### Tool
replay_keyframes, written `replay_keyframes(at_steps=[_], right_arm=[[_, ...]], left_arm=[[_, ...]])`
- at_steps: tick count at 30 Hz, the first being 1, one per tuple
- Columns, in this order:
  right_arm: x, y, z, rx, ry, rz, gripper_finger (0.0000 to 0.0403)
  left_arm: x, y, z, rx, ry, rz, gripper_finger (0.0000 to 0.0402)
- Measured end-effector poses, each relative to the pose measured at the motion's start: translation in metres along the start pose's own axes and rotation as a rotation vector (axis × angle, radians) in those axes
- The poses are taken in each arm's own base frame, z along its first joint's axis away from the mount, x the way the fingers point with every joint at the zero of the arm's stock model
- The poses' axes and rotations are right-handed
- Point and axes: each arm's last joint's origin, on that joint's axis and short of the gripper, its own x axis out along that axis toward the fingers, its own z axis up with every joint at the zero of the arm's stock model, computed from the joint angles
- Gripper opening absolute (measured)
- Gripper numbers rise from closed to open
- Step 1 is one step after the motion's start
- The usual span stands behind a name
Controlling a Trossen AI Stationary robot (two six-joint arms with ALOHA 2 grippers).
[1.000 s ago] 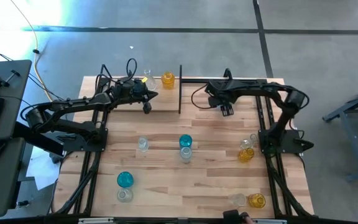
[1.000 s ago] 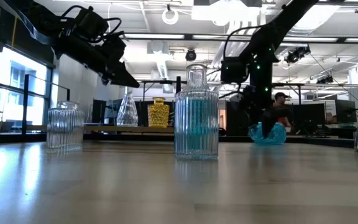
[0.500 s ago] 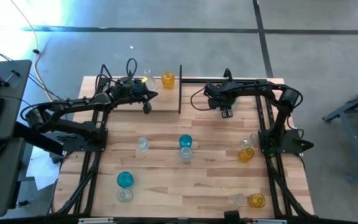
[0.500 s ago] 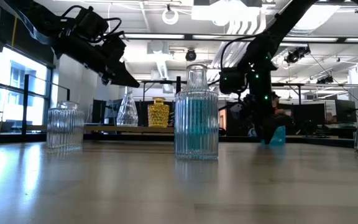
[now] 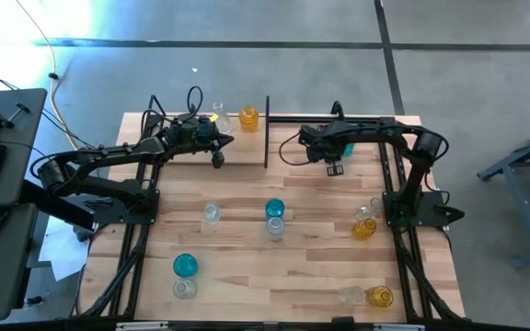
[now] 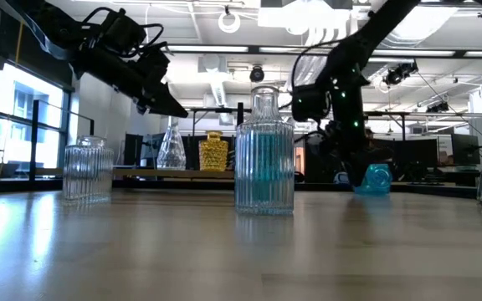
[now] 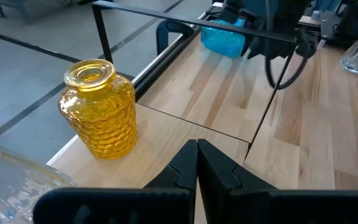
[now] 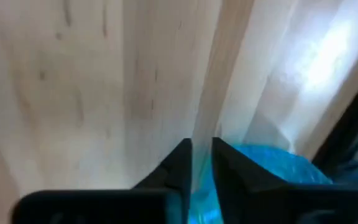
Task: Sort vases onto shelf
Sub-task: Put the blue vase on the shelf
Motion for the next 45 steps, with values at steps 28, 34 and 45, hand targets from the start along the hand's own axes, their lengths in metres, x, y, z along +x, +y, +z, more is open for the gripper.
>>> replay_keyframes(at_steps=[28,34,45], right_arm=[[-0.028,0.002,-0.075,0.201,0.033,0.028,0.0009],[-0.016,0.002,-0.068,0.164,0.062,0.057,0.0024],[-0.018,0.0,-0.045,0.145,-0.081,0.088,0.0029]], left_arm=[[0.0,0.0,-0.002,-0.009,0.022,-0.001,0.0],[0.0,0.0,-0.002,-0.008,0.021,-0.001,0.0],[0.0,0.0,-0.002,-0.008,0.021,-0.001,0.0]])
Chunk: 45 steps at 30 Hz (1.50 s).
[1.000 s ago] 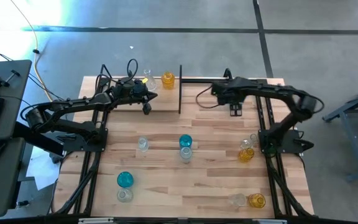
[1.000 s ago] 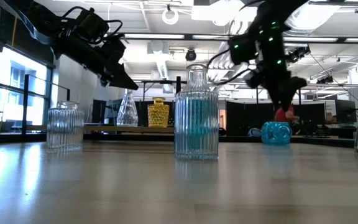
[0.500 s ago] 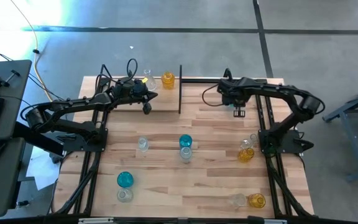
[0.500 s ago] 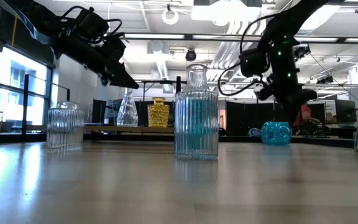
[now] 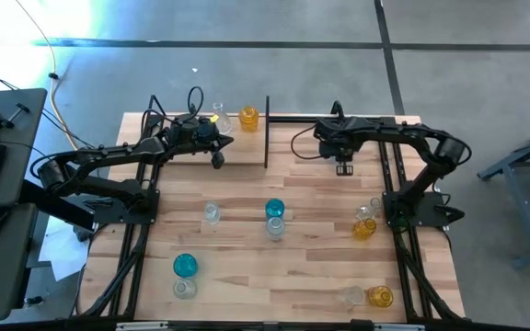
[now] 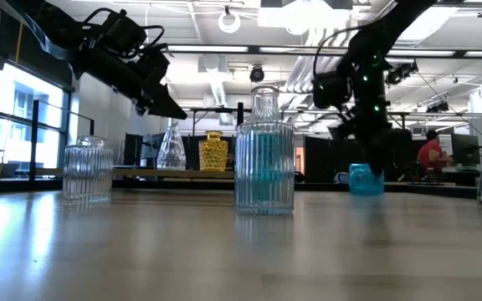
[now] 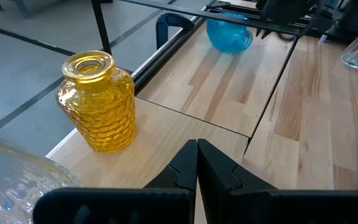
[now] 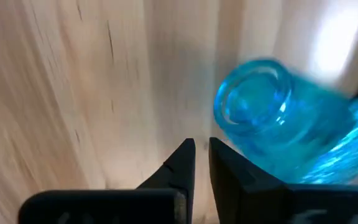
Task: Sort vases onto shelf
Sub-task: Put the blue vase on the shelf
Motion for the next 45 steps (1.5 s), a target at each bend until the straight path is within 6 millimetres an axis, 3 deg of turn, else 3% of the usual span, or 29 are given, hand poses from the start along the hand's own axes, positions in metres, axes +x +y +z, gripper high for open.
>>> replay_keyframes(at_steps=[5,10,15,19,27,39,45], right_arm=[[-0.022,-0.006,0.015,-0.008,-0.058,-0.073,0.0059],[-0.038,-0.018,0.021,-0.006,-0.07,-0.171,0.0138],[-0.032,-0.034,0.017,0.012,-0.111,-0.135,0.0229],[-0.016,-0.046,0.016,0.085,-0.092,-0.116,0.027],[0.009,-0.058,0.021,0.246,-0.095,-0.058,0.0277],[0.002,-0.067,0.025,0.301,-0.087,-0.069,0.0277],[-0.015,-0.067,0.028,0.333,-0.051,-0.083,0.0277]], left_arm=[[0.0,0.0,0.0,0.0,0.0,0.001,0.0],[0.0,0.0,0.0,0.006,0.001,0.004,0.0],[0.0,0.0,0.0,0.007,0.001,0.004,0.0],[0.0,0.0,0.0,0.007,0.001,0.004,0.0],[0.0,0.0,0.0,0.008,0.001,0.004,0.0],[0.0,0.0,0.0,0.008,0.001,0.007,0.0],[0.0,0.0,0.0,0.008,0.001,0.007,0.0]])
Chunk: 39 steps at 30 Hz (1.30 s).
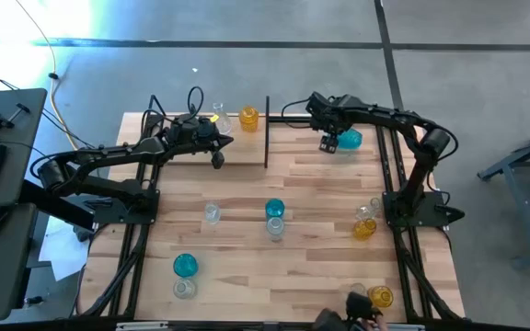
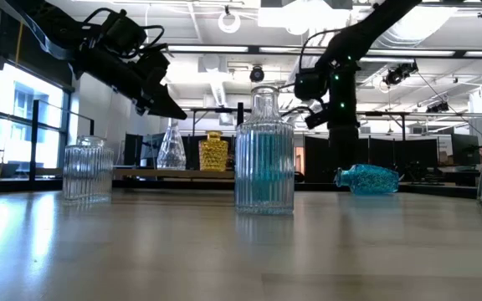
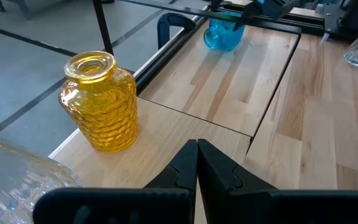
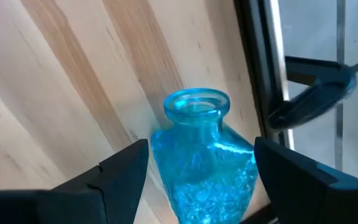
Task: Sort vases onto shelf
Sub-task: Put the blue vase on the shelf
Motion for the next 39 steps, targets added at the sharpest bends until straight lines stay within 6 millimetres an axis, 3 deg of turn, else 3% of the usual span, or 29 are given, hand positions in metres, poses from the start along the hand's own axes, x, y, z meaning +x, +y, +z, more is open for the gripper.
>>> replay_keyframes(at_steps=[5,18,24,39], right_arm=[[-0.009,0.001,0.01,0.017,-0.02,-0.002,0.0277],[0.025,0.014,0.042,-0.039,0.273,-0.054,0.0277],[0.037,0.016,0.045,-0.046,0.329,-0.067,0.0277],[0.038,0.017,0.046,-0.013,0.326,-0.082,0.0277]], left_arm=[[0.0,0.0,0.0,0.001,-0.005,0.0,0.0],[0.0,0.0,0.002,0.012,-0.021,0.002,0.0],[0.0,0.0,0.002,0.02,-0.019,0.002,0.0],[0.0,0.0,0.002,0.022,-0.019,0.002,0.0]])
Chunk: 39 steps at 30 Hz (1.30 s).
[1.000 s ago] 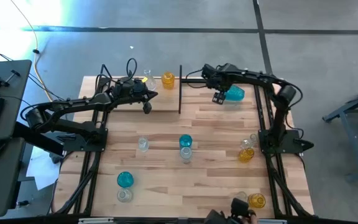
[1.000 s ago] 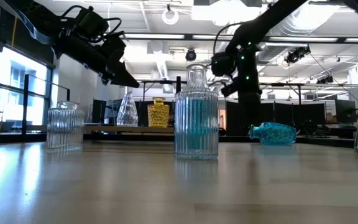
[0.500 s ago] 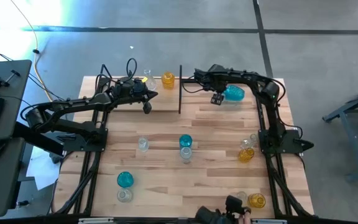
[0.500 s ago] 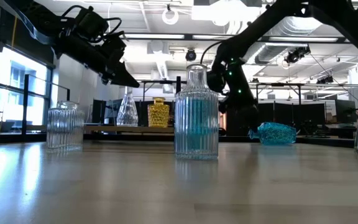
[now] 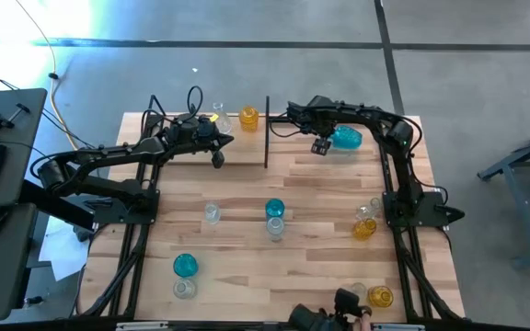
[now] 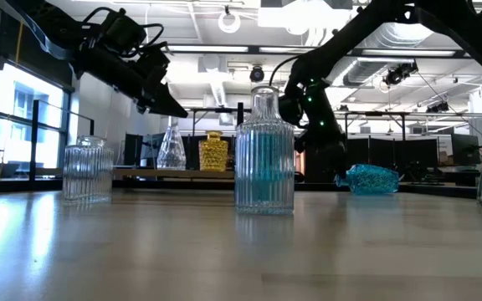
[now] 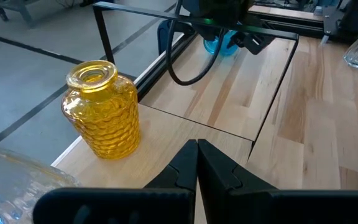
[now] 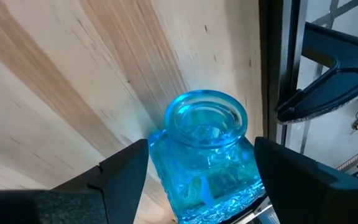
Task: Sort vases onto shelf
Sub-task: Put the blue vase on the shelf
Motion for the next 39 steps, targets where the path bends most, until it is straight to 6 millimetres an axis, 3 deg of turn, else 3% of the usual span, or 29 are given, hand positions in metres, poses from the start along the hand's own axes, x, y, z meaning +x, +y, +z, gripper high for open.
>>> replay_keyframes(at_steps=[27,39], right_arm=[[0.0047,0.0014,0.0023,0.009,0.017,-0.022,0.0273],[0.0044,0.0024,0.0016,-0.027,0.023,-0.016,0.014]], left_arm=[[0.0,-0.0001,-0.0001,-0.001,0.001,0.0,0.0],[0.0,-0.0001,-0.0001,-0.001,0.001,0.0,0.0]])
